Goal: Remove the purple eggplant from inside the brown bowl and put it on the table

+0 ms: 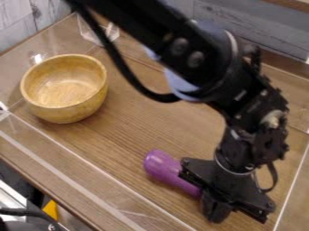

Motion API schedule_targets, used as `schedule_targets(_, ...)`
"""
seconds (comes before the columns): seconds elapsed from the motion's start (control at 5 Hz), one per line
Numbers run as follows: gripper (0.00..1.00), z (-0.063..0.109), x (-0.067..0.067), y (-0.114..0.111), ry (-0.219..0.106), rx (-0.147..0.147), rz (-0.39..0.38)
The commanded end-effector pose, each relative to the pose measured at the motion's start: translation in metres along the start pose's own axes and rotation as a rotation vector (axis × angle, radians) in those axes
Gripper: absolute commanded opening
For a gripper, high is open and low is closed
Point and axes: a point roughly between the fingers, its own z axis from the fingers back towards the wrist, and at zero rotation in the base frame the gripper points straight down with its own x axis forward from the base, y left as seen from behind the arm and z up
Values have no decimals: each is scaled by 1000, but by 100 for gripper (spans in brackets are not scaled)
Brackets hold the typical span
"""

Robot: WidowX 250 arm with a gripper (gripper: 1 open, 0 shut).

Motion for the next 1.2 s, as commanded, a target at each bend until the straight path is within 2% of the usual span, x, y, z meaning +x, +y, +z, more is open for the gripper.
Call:
schedule_targets(0.0, 0, 9, 15, -19, -50, -20, -28)
schedule_targets(0.4, 0, 19, 5, -23, -64, -23, -62)
schedule_targets(0.8, 0, 22, 20, -19, -68, -25, -159)
schedule_targets(1.0, 0, 10, 17, -17, -73, -22, -122)
